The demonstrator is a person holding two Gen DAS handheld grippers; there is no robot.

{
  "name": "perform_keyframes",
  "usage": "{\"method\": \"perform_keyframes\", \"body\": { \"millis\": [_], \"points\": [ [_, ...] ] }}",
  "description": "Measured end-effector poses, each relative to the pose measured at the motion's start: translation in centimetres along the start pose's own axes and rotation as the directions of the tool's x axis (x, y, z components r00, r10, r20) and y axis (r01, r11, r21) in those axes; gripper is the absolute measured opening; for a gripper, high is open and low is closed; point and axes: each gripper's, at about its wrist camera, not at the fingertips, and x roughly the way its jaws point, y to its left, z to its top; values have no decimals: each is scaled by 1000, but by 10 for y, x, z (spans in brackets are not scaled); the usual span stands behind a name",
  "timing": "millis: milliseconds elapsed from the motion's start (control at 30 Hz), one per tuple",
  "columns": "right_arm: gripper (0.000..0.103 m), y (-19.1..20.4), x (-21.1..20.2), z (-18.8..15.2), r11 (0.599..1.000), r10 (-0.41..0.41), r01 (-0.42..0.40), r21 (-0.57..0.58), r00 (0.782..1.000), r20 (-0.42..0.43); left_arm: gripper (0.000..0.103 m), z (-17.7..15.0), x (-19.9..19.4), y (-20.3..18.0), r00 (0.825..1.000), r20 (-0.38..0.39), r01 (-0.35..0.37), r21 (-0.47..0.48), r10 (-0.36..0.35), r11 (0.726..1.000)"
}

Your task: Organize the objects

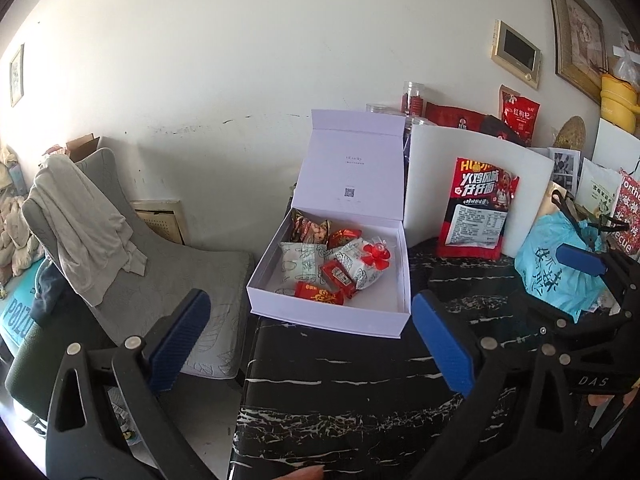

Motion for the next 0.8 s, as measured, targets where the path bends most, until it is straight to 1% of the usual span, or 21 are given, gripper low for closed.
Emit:
{"method": "perform_keyframes", "body": {
  "millis": [233, 533, 633, 800],
  "points": [
    [95, -1, -4, -28, 1000, 4, -3, 26, 999, -46, 101, -25, -8, -9, 999, -28, 24, 5, -24, 1000],
    [95, 2, -17, -61, 999, 7, -4, 34, 997, -79, 101, -64, -15, -11, 998, -67, -5, 4, 5, 1000],
    [95, 4, -19, -74, 999, 19, -16, 35, 996, -89, 101, -76, -15, -12, 996, -84, 5, -2, -5, 1000],
    [95, 8, -21, -91, 999, 36, -32, 40, 995, -94, 101, -87, -13, -10, 995, -101, 10, -28, -13, 1000]
  ]
}}
